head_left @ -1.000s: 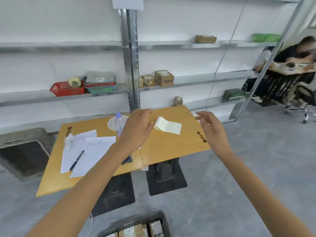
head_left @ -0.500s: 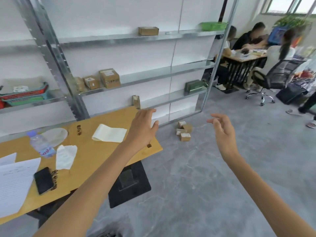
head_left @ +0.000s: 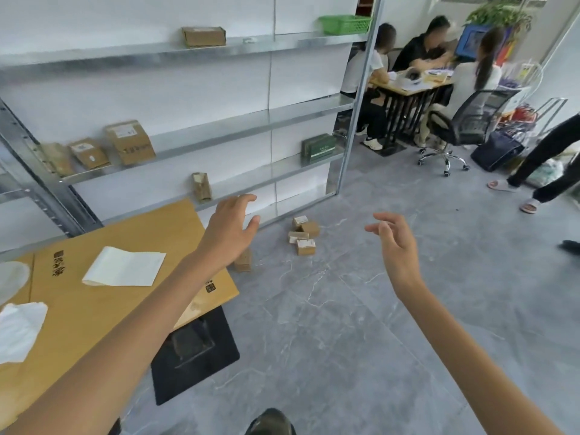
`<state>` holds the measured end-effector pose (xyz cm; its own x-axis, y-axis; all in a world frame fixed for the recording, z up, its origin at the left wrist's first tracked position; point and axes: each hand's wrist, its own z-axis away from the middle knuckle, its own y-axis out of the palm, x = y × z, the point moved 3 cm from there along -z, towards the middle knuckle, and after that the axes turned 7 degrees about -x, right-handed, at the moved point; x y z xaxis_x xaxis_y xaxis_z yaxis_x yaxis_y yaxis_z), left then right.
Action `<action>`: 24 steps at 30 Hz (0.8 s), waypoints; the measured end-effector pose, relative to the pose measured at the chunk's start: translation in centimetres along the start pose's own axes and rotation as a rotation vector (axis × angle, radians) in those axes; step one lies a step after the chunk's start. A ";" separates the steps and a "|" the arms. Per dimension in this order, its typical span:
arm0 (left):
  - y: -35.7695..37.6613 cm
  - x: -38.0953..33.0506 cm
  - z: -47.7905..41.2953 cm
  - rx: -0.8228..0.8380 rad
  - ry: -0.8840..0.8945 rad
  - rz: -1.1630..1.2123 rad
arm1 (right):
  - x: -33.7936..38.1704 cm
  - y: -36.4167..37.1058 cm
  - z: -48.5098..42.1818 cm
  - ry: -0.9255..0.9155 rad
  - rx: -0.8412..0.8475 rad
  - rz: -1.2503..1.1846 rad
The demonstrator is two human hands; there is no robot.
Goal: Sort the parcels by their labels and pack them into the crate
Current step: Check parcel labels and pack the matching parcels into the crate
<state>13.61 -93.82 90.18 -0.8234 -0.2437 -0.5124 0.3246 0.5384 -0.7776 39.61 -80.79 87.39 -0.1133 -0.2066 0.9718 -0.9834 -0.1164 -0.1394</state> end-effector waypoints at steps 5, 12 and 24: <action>3.0 2.2 -5.6 0.001 -0.028 0.004 | -2.2 2.5 -6.6 0.038 0.018 0.034; 8.7 4.7 -17.1 0.048 -0.046 0.064 | -4.8 8.6 -17.7 0.080 0.062 0.100; 21.9 8.1 -33.8 0.260 -0.183 0.127 | -11.6 14.0 -35.0 0.252 0.069 0.162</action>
<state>-1.66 -56.73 81.29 -0.6795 -0.3410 -0.6496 0.5465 0.3556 -0.7582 22.21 -46.07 80.82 -0.3084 0.0185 0.9511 -0.9385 -0.1693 -0.3010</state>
